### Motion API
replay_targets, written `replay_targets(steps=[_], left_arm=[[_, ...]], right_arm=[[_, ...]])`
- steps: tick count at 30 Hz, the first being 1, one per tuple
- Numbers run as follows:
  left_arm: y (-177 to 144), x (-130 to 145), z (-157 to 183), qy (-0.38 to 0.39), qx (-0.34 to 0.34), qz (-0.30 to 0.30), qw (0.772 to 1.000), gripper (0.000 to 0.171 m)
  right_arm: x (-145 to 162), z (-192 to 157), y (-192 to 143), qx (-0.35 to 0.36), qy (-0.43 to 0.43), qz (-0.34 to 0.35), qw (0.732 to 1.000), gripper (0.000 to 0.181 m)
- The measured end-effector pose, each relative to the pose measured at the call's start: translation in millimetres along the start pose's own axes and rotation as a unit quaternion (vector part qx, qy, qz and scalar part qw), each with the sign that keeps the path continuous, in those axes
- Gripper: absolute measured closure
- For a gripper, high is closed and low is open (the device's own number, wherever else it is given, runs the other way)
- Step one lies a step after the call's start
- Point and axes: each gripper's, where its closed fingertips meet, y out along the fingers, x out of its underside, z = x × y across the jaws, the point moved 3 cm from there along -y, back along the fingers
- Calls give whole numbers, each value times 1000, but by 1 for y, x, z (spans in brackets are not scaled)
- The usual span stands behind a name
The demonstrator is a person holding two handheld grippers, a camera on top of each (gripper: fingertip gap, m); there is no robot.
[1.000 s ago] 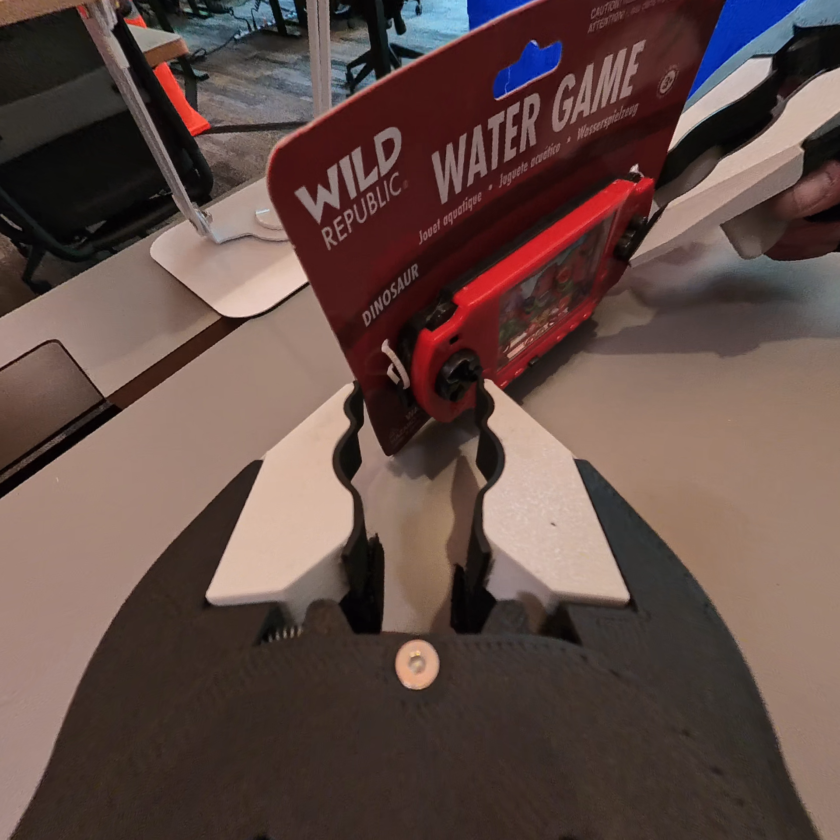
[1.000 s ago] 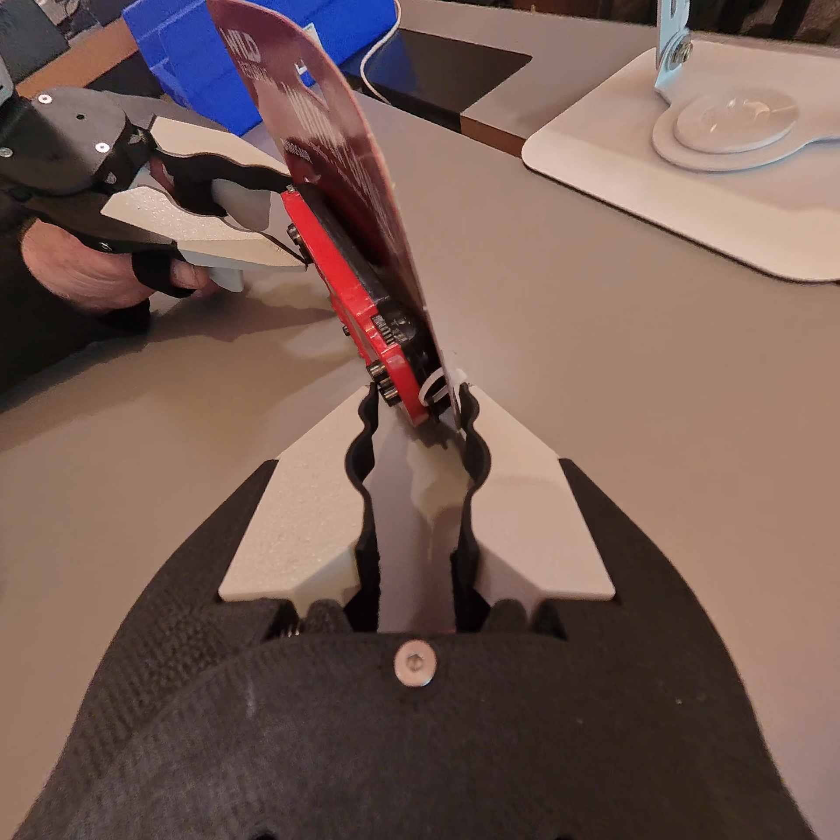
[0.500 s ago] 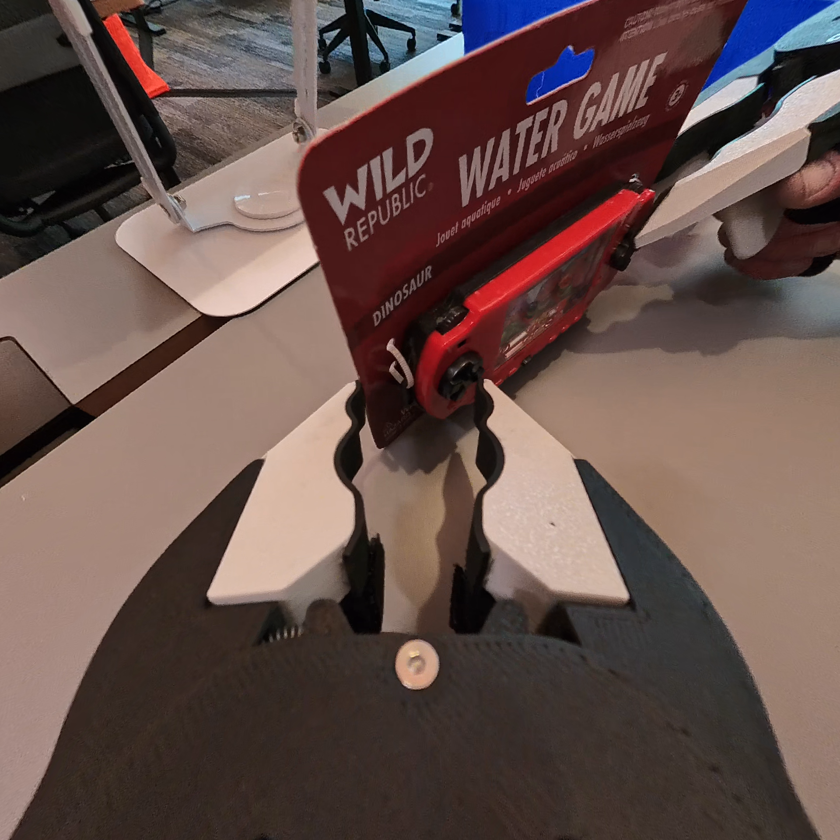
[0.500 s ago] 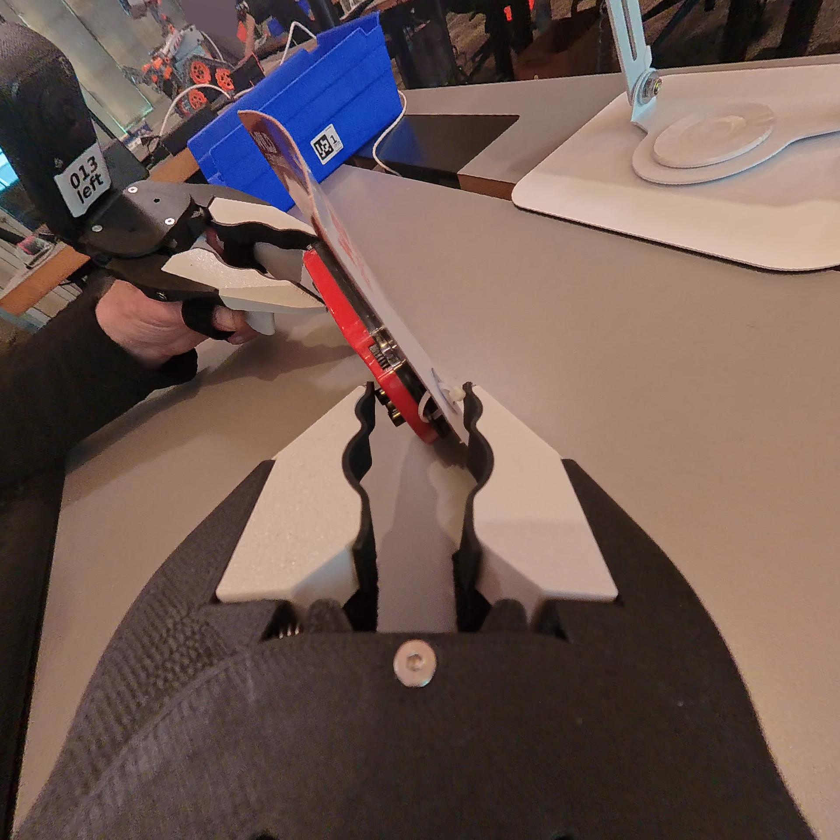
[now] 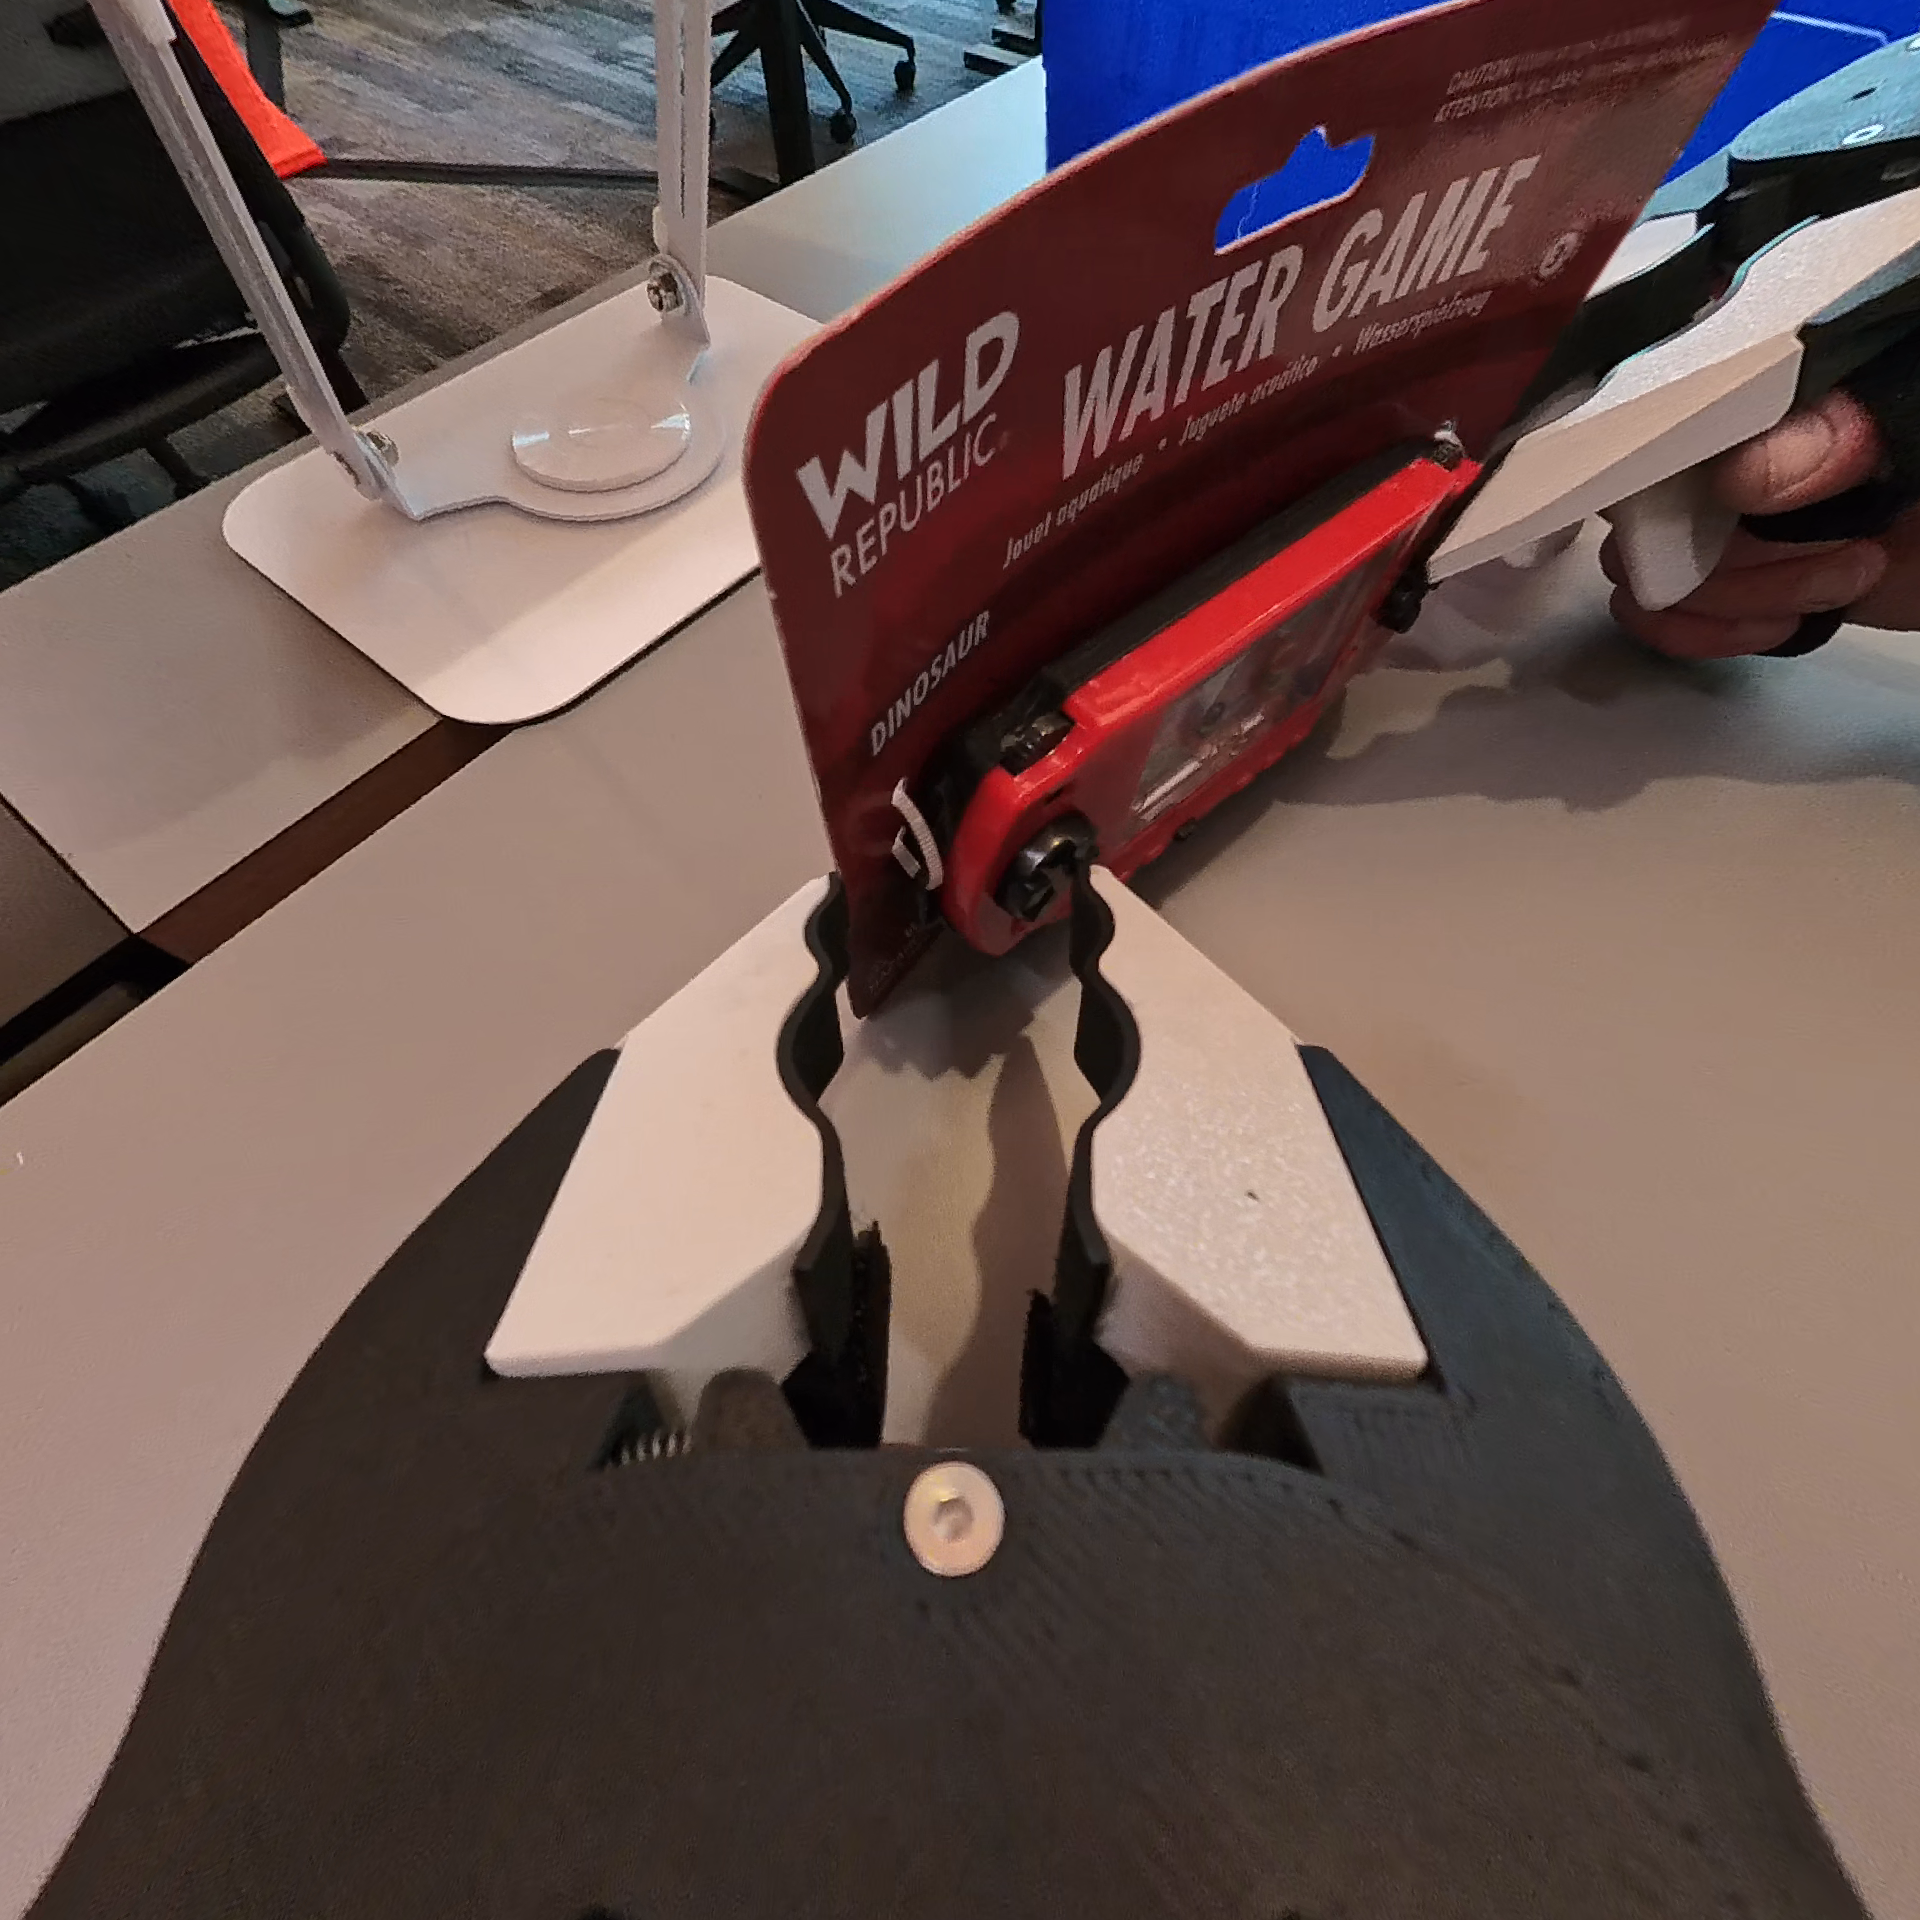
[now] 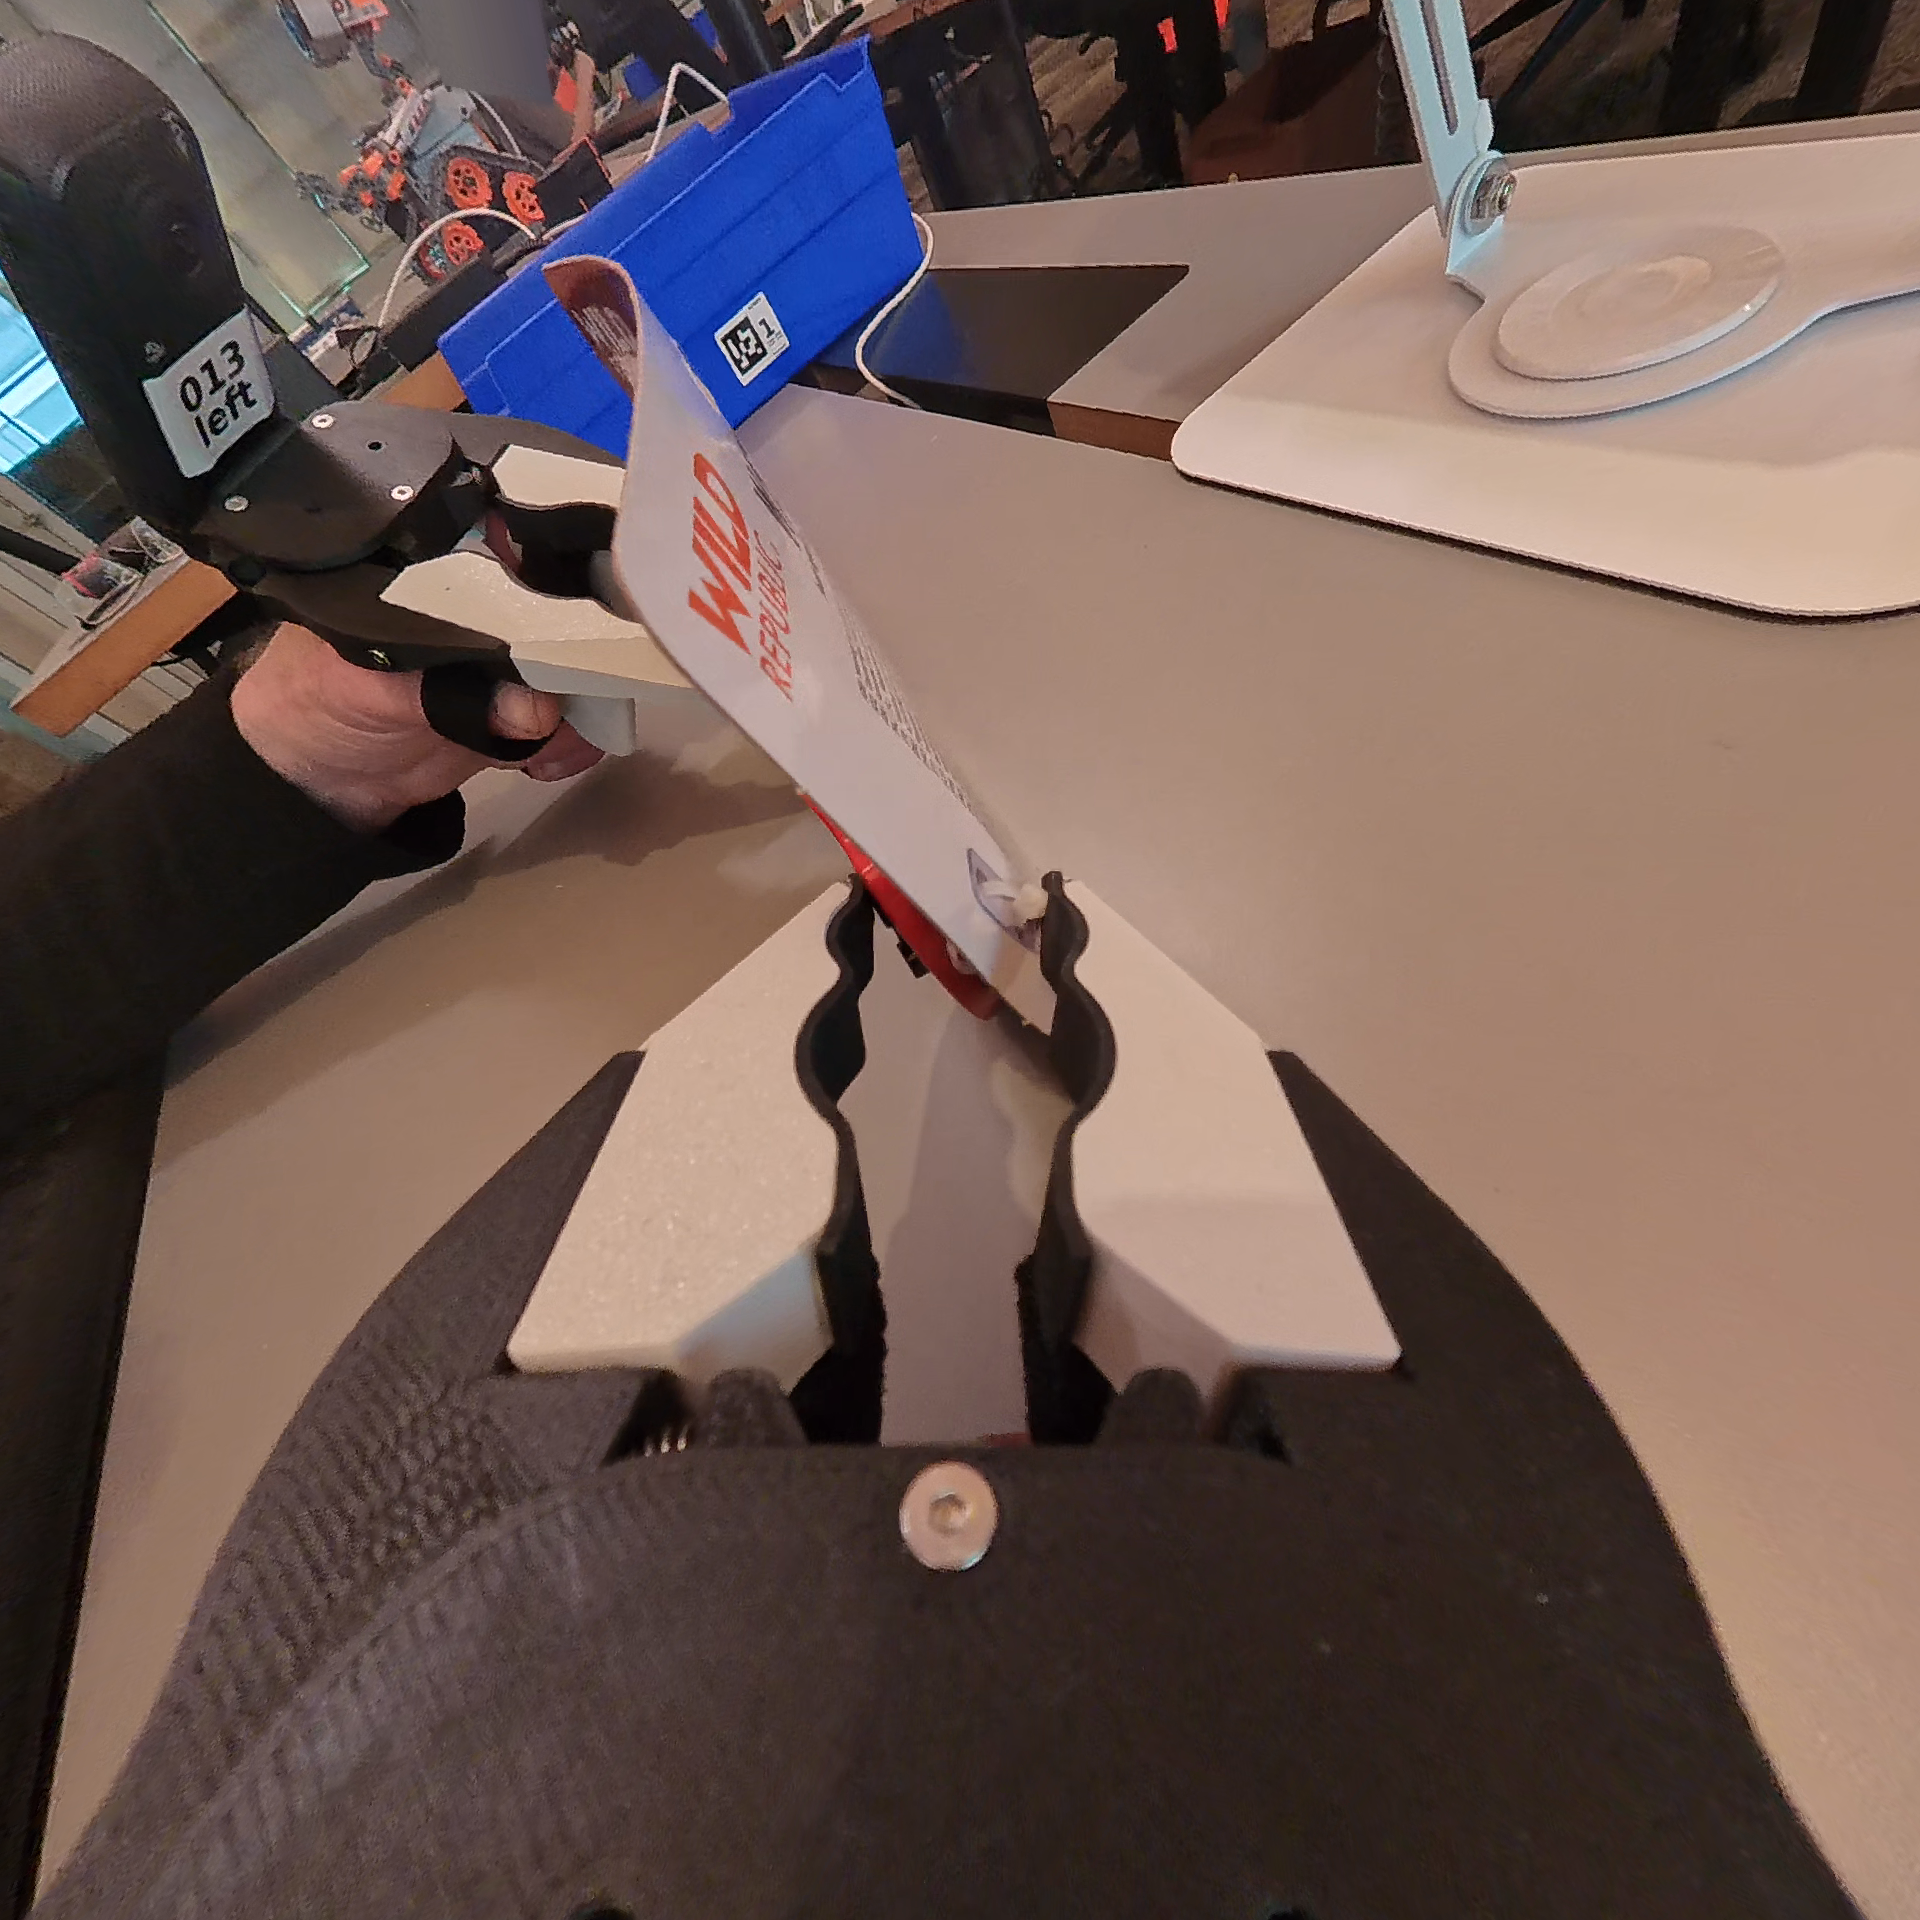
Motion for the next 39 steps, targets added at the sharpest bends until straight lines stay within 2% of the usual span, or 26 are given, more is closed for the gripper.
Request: replay_targets(steps=[10,17,20,29,39], left_arm=[[-5,-1,4,-1,17,-17,1000,136],[-15,3,17,-21,67,-71,995,139],[-14,3,15,-50,81,-63,993,138],[-3,0,5,-64,86,-54,993,129],[2,-2,2,-72,62,-24,995,132]], right_arm=[[0,-4,-5,-18,16,-6,1000,150],[6,-8,-11,-46,59,-34,997,150],[4,-6,-10,-42,66,-29,996,150],[-3,8,-2,-9,84,16,996,146],[-1,7,-2,-8,70,11,997,145]])
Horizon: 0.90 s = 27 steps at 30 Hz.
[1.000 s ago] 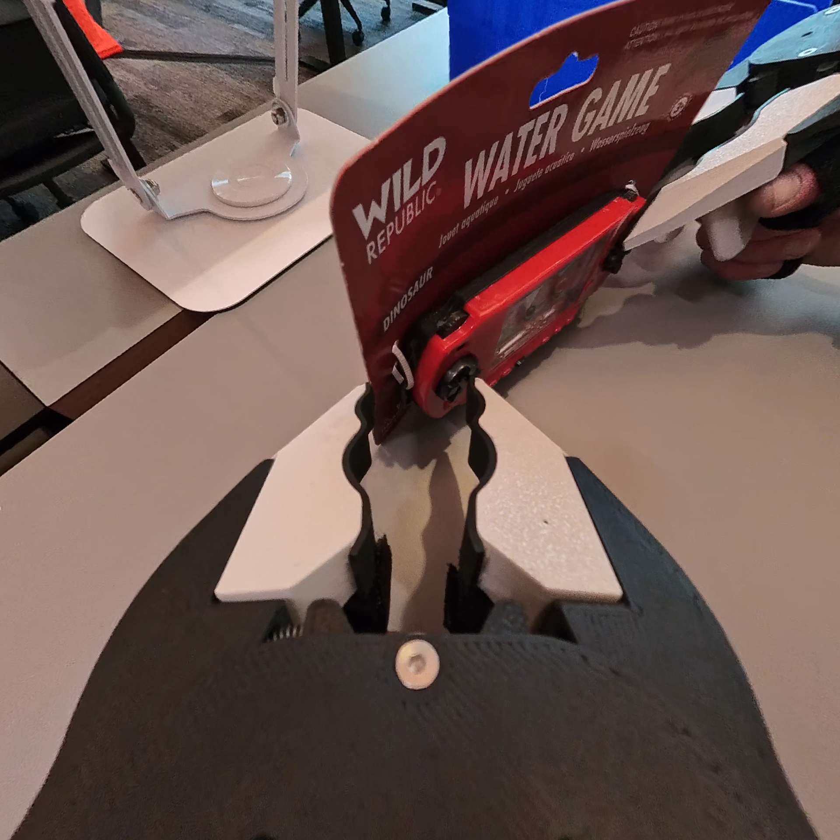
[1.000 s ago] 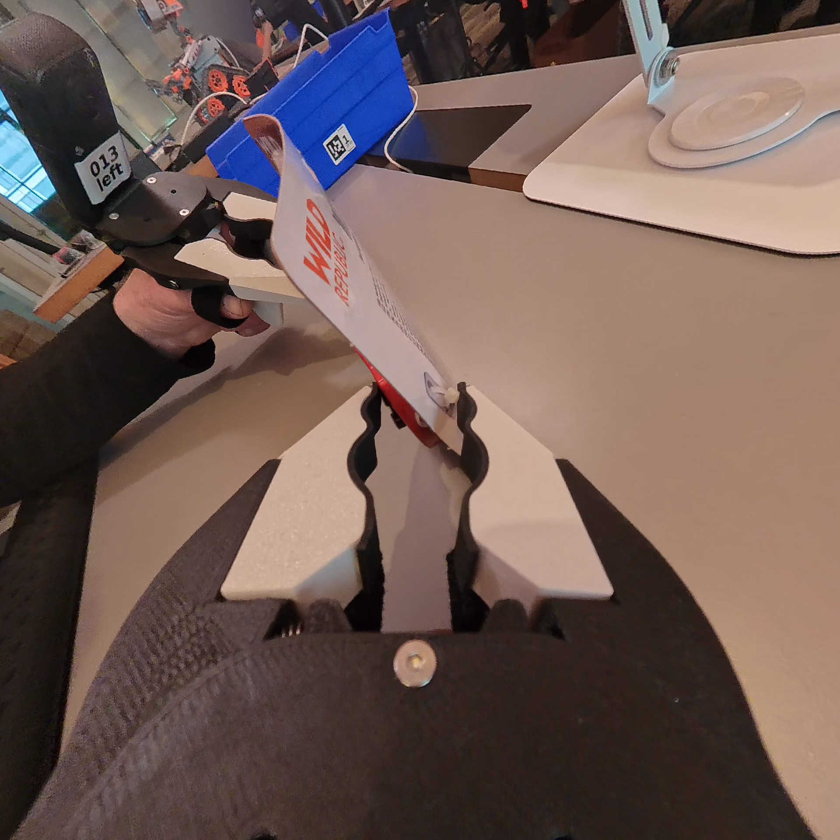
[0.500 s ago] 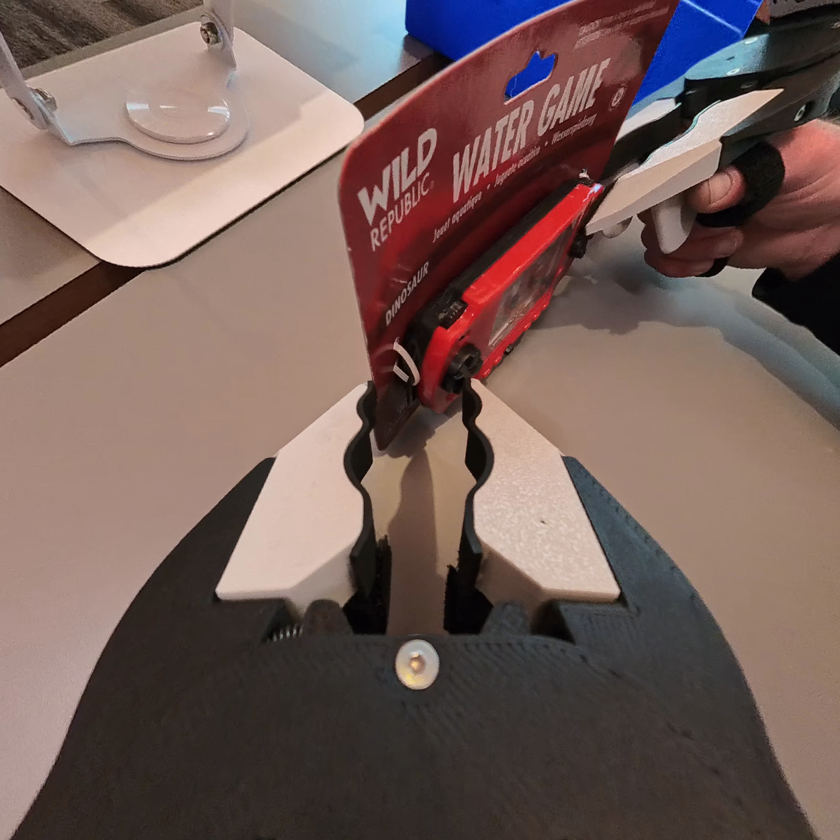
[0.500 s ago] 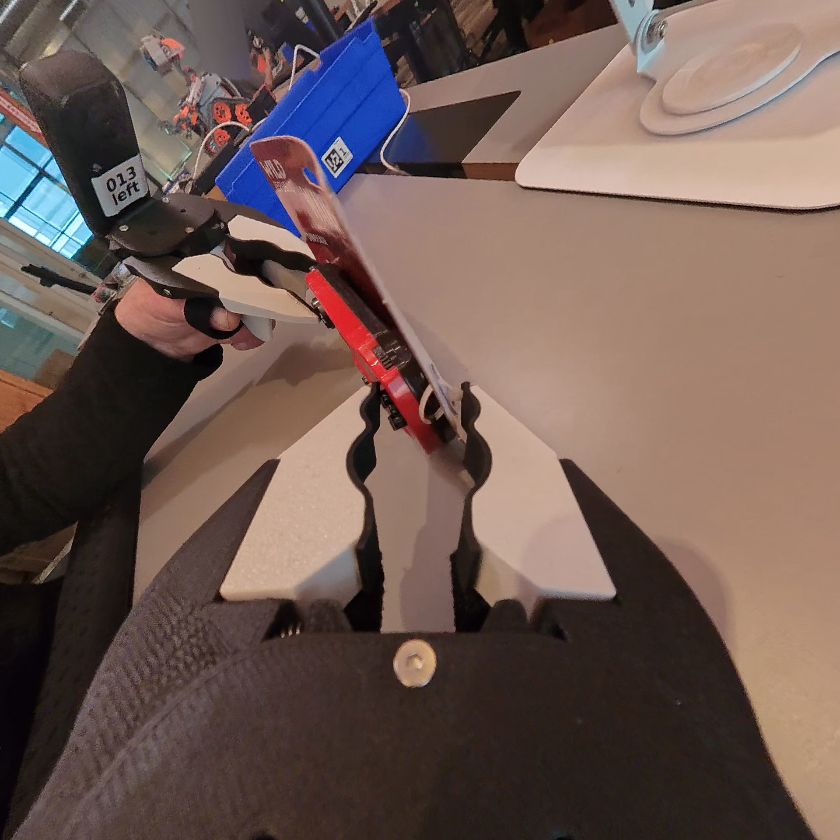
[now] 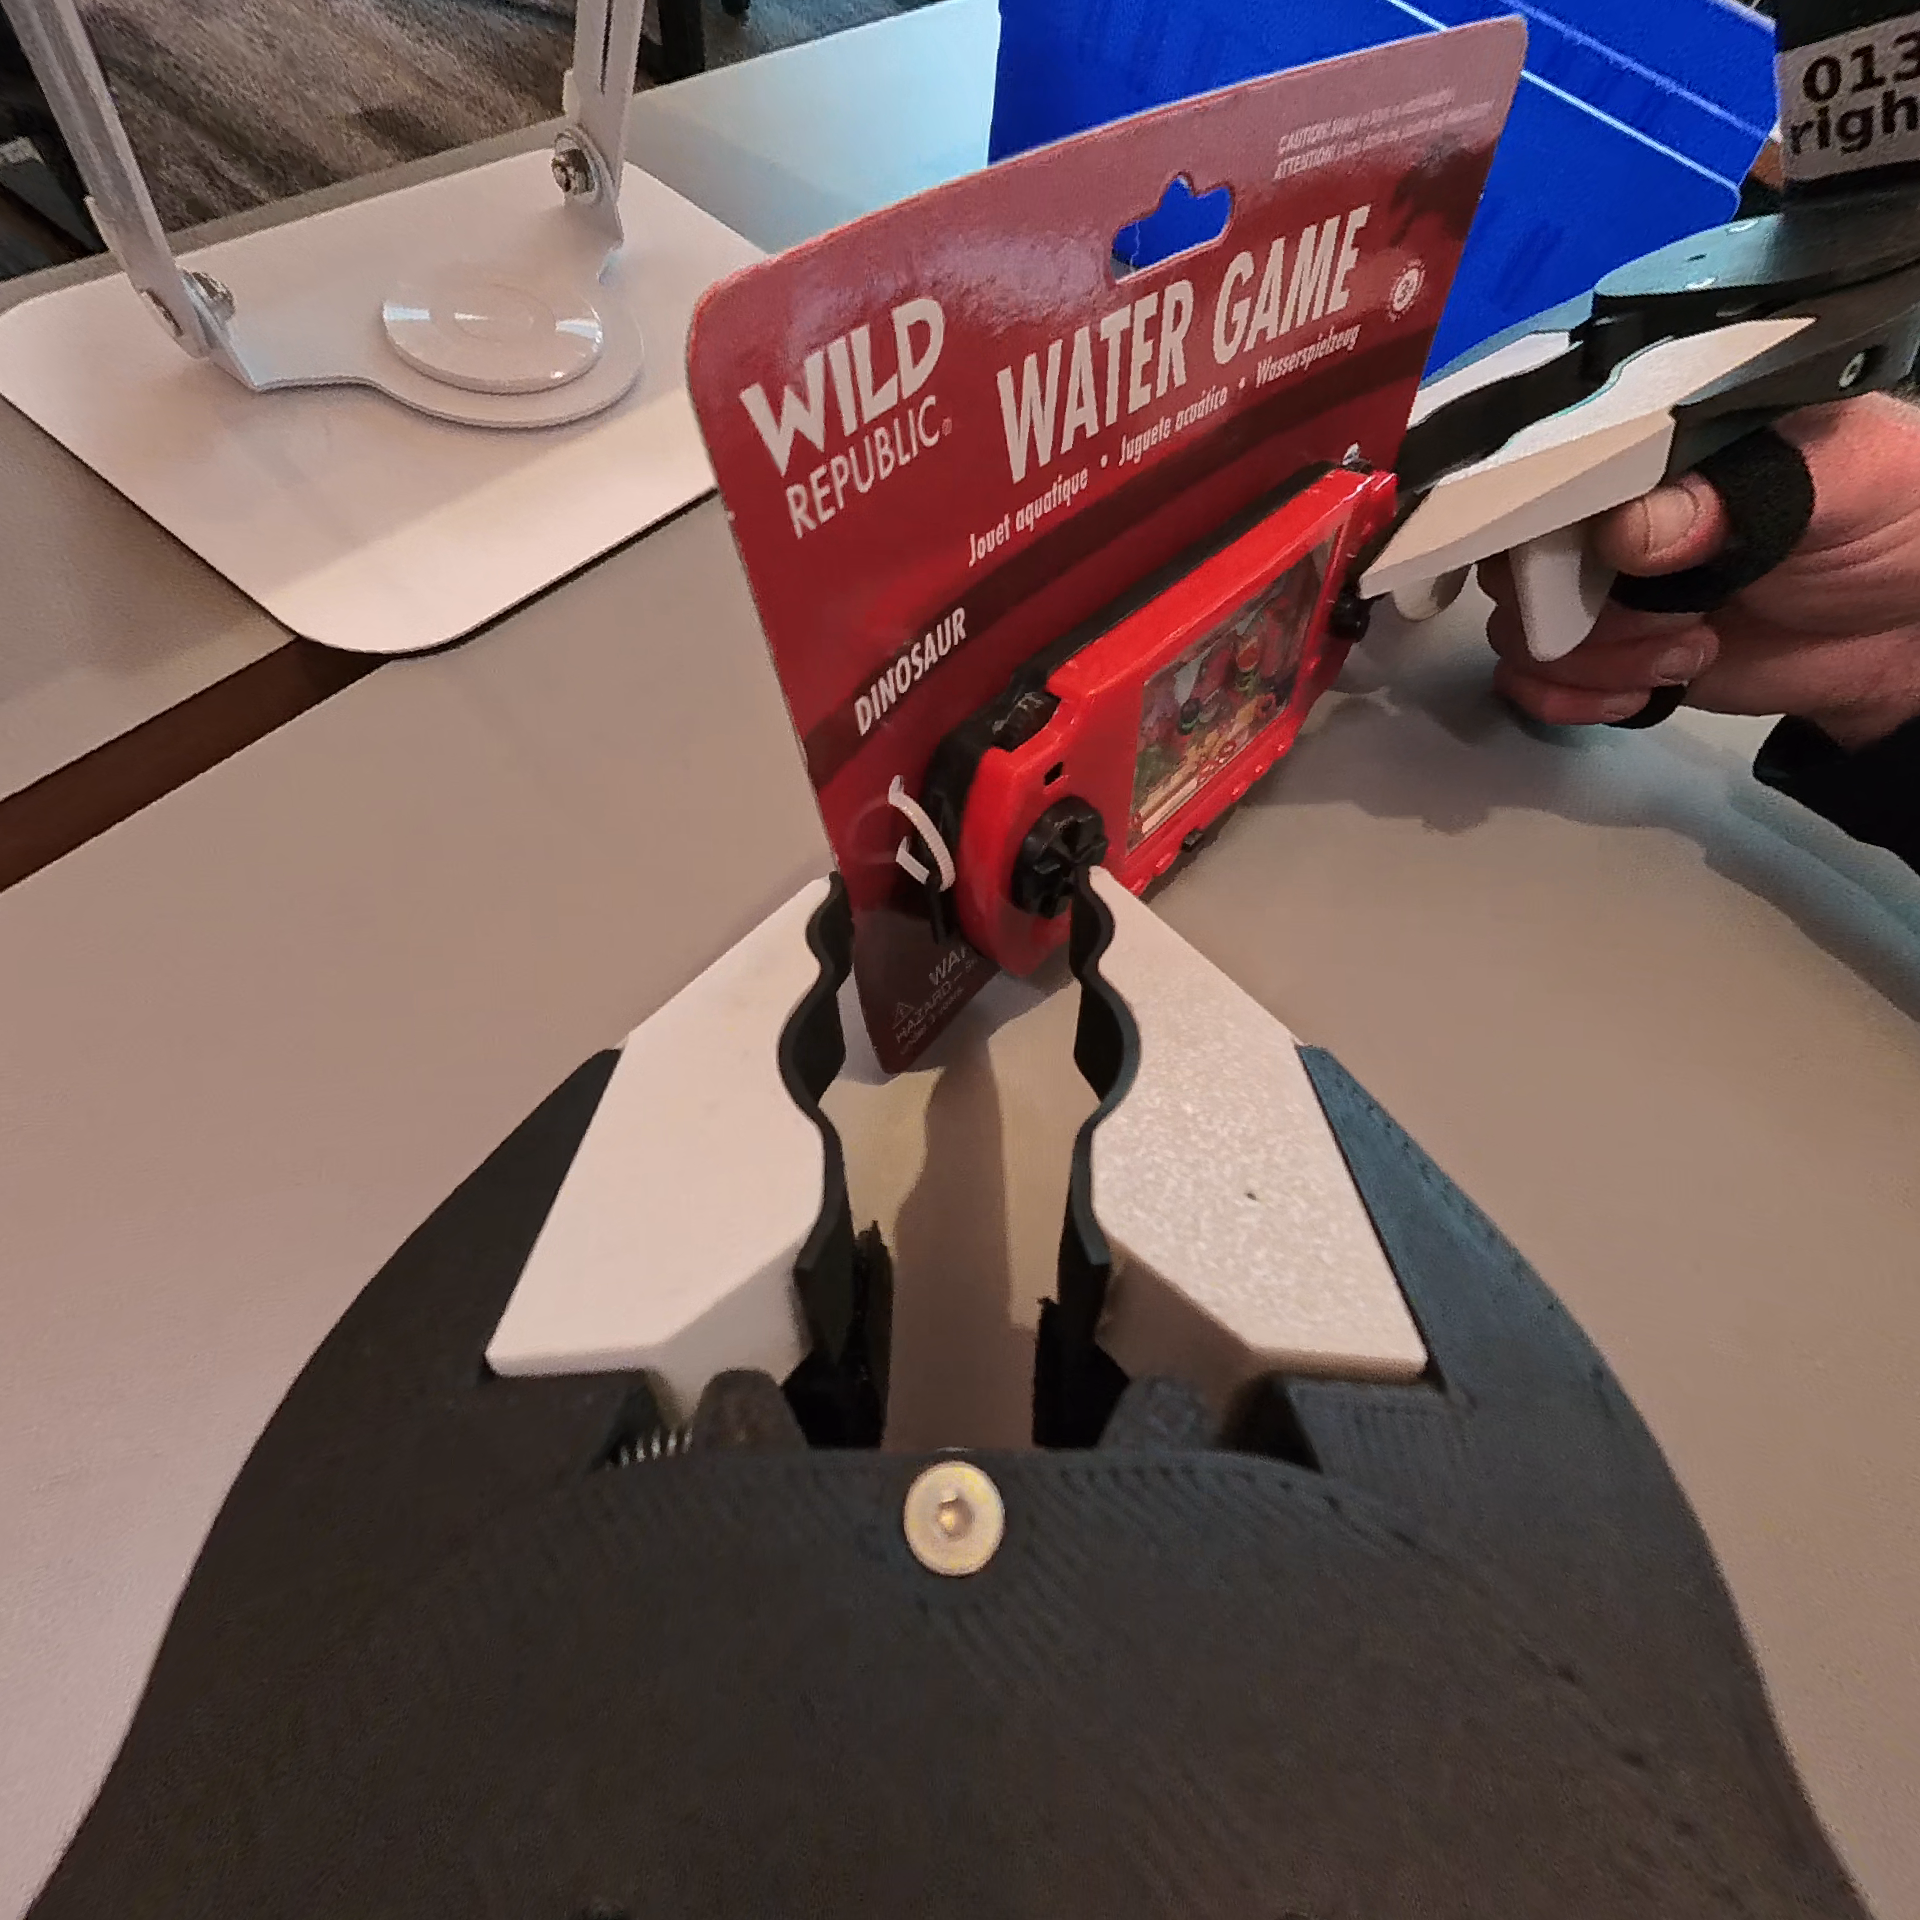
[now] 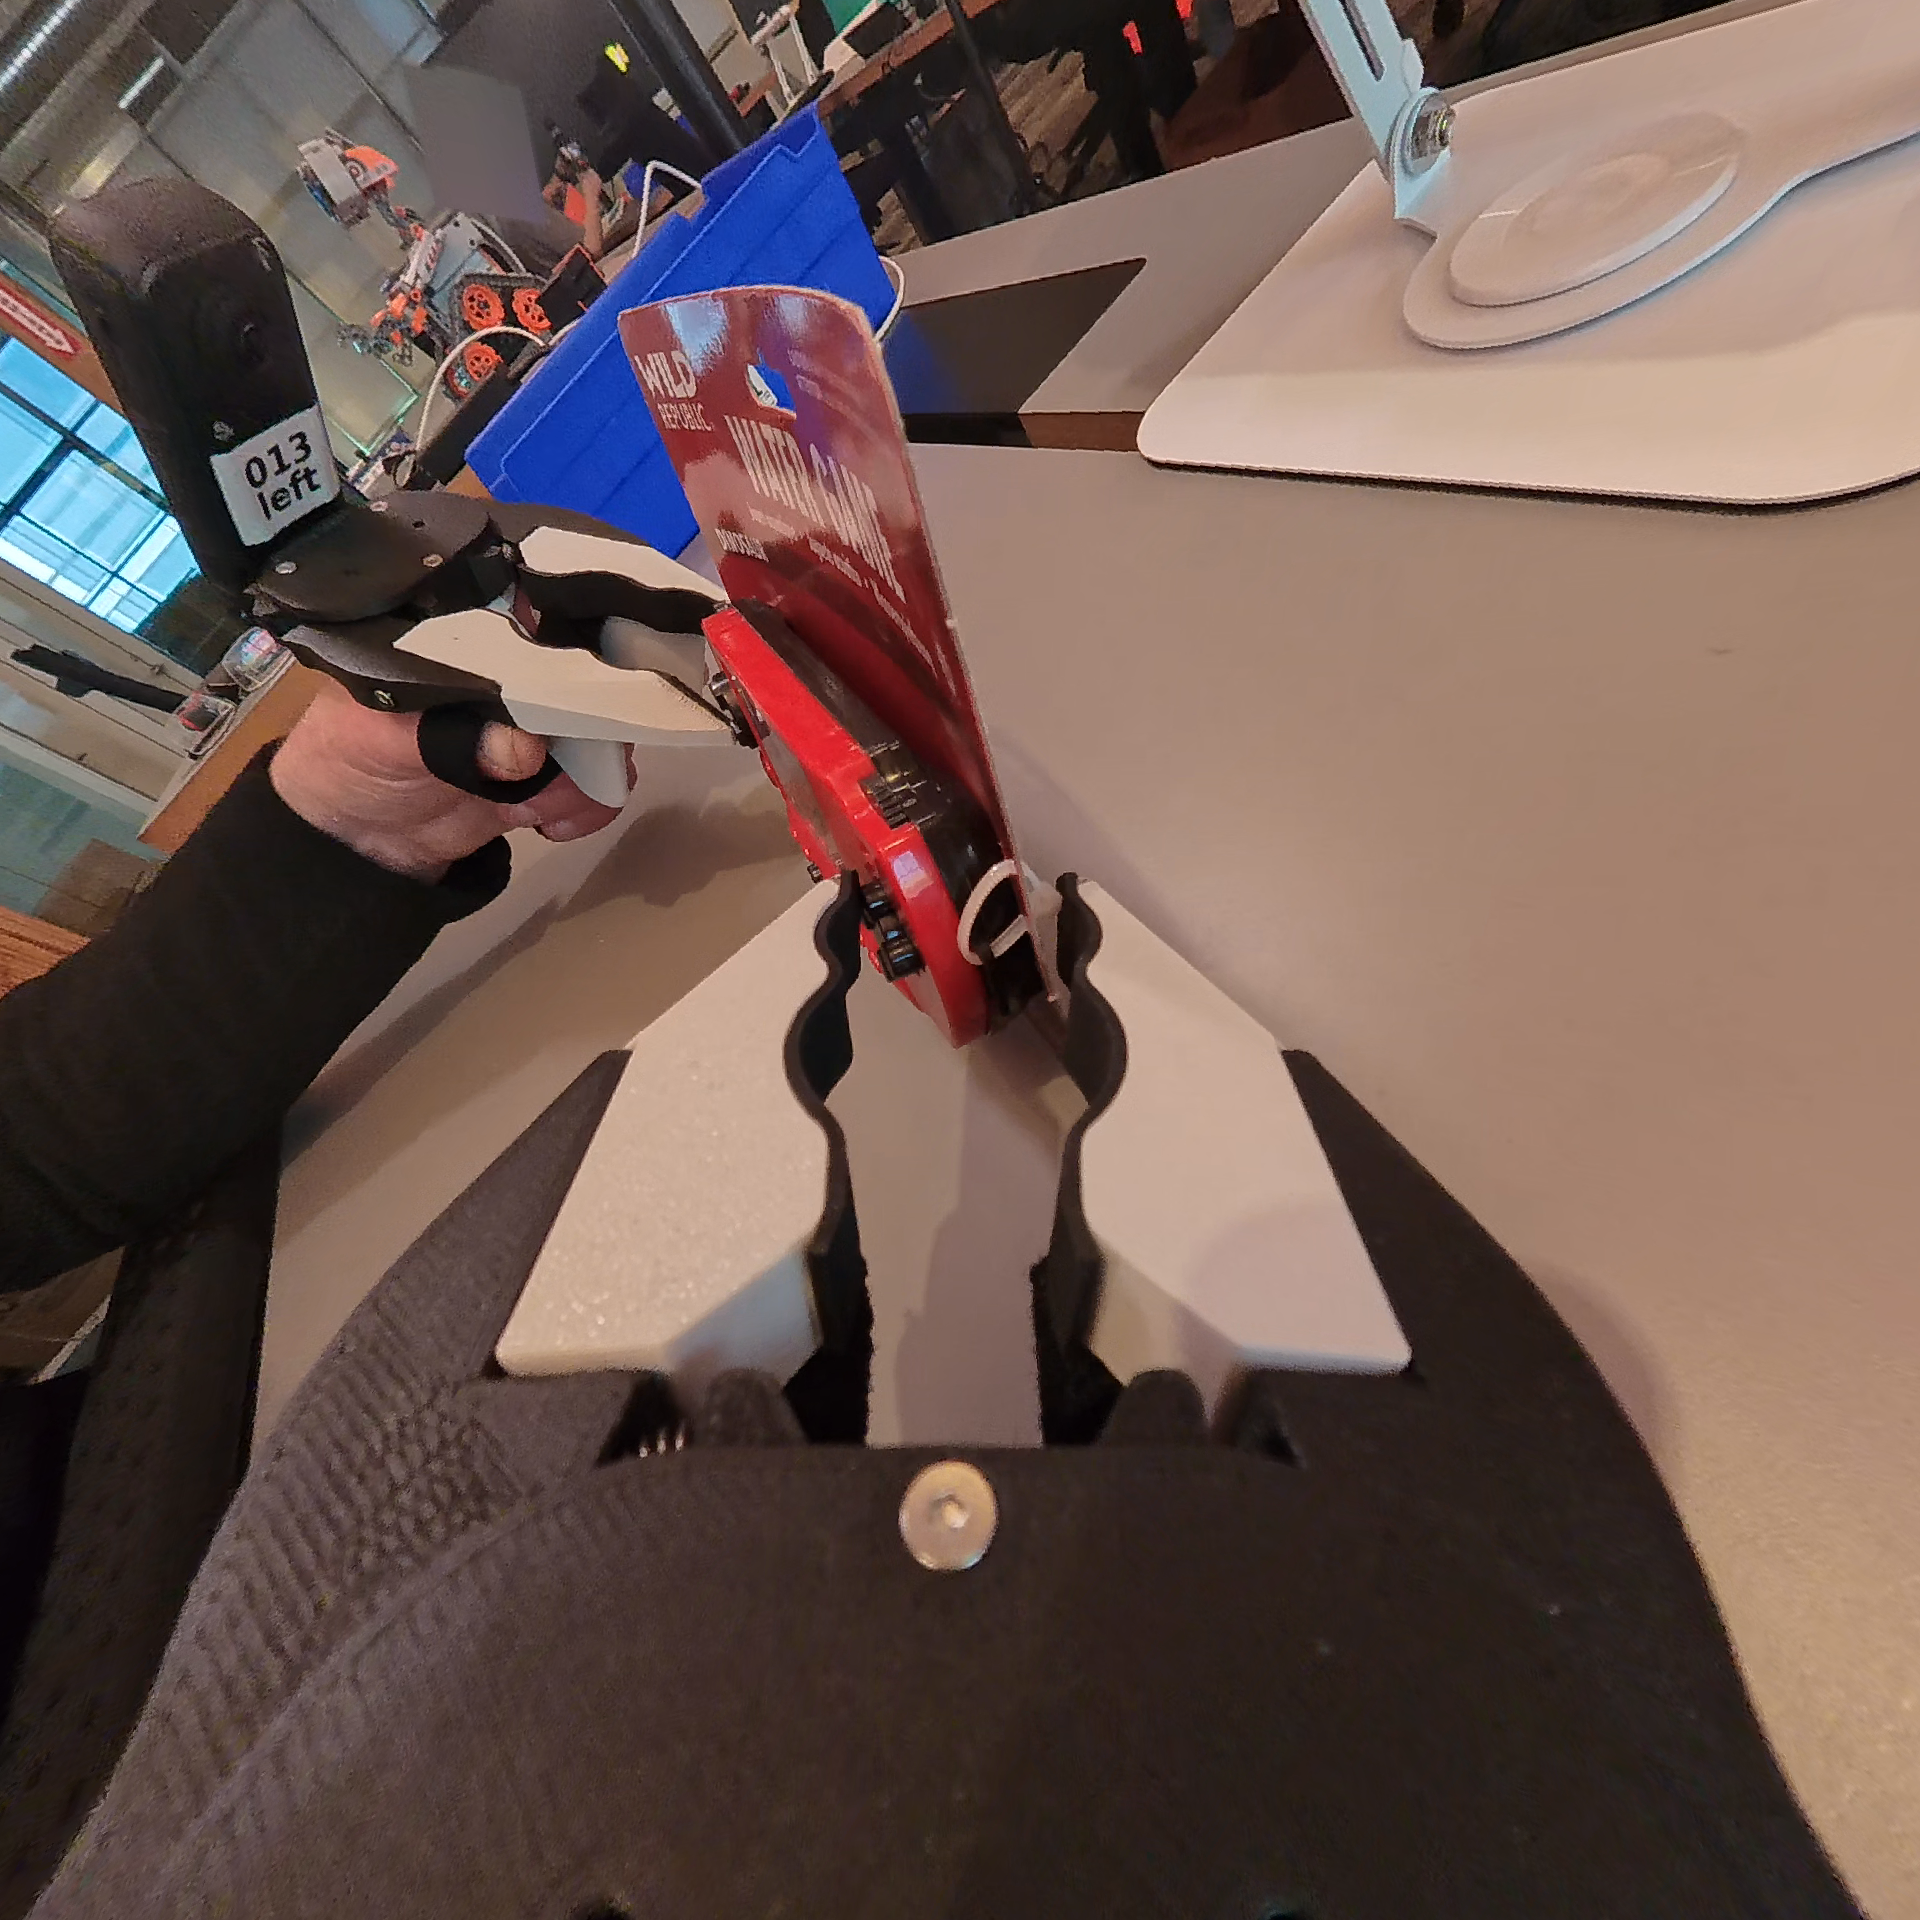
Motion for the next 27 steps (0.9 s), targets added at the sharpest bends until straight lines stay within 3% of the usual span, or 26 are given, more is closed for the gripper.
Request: replay_targets(steps=[9,27], left_arm=[[5,-4,1,-18,-5,37,999,143],[4,-4,5,-15,5,46,999,143]], right_arm=[[-1,1,-2,6,-13,5,1000,147],[-2,1,-6,3,-17,12,1000,146]])
